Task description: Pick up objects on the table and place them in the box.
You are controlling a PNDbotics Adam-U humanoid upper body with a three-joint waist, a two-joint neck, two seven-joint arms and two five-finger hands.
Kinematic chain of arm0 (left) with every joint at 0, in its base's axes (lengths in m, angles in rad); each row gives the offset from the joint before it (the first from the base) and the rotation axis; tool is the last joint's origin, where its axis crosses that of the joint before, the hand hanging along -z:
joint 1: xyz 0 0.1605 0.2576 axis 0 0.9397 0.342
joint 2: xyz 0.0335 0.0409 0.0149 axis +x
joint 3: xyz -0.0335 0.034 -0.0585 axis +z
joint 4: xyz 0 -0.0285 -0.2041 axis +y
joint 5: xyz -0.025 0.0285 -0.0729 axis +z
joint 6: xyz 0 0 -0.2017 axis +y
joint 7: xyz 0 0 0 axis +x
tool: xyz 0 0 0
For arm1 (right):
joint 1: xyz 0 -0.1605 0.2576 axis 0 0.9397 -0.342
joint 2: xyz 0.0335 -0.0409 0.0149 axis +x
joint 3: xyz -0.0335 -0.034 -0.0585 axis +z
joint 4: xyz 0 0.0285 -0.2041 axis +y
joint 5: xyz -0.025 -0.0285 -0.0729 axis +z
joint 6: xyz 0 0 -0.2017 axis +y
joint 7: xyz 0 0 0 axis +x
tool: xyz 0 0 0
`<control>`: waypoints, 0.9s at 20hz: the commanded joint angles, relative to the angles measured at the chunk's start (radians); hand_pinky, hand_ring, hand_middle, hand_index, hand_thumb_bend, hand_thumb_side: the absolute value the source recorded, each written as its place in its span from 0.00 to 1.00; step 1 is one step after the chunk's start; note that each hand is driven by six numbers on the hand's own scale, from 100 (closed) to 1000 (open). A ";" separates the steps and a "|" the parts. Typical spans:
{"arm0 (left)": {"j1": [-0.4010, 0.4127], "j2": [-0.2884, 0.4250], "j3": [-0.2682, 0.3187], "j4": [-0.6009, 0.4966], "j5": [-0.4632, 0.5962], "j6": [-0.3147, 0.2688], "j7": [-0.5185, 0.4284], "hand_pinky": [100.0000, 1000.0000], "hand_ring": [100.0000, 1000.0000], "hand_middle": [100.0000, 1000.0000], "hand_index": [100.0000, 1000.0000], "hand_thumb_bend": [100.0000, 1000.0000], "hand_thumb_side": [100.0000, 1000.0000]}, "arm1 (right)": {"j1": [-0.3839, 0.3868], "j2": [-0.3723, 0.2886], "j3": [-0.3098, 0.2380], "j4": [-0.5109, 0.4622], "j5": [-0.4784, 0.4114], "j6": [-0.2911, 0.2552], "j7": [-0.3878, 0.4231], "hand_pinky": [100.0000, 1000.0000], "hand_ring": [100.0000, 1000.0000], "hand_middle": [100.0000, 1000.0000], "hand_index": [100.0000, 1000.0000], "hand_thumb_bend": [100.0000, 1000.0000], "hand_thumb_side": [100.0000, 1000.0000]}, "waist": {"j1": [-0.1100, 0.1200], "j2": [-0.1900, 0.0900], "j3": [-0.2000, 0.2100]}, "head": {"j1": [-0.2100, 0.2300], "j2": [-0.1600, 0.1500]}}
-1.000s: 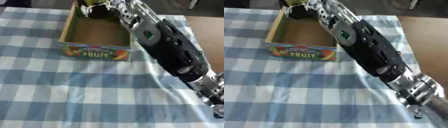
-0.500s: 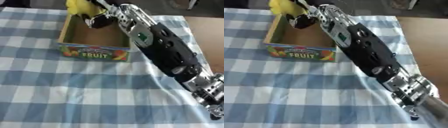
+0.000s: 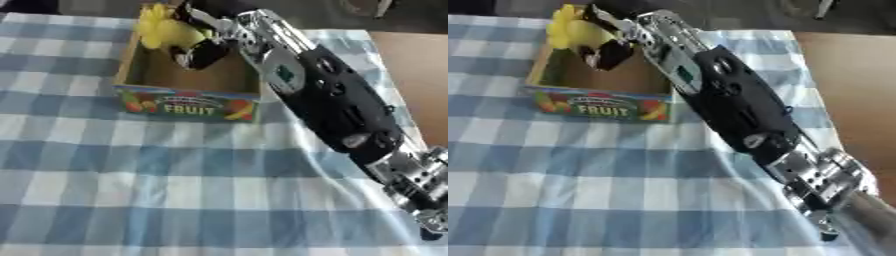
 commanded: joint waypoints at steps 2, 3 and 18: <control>-0.002 0.006 0.001 -0.018 0.002 0.000 -0.003 0.59 0.55 0.50 0.92 0.00 0.73 | -0.020 -0.014 -0.023 0.008 0.066 -0.013 0.080 0.74 0.71 0.54 0.60 0.00 0.34 | 0.006 -0.017 0.001 | -0.001 -0.005; -0.002 0.006 0.001 -0.018 0.002 0.000 -0.003 0.59 0.55 0.49 0.92 0.00 0.73 | -0.021 -0.014 -0.025 0.010 0.082 -0.014 0.094 0.74 0.72 0.56 0.64 0.00 0.35 | 0.006 -0.017 0.001 | -0.001 -0.004; 0.003 0.001 0.000 -0.018 0.003 0.004 -0.003 0.59 0.55 0.49 0.92 0.00 0.73 | -0.020 -0.016 -0.042 0.005 0.168 -0.064 0.203 0.80 0.80 0.70 0.91 0.74 0.37 | 0.011 -0.020 -0.003 | 0.000 -0.003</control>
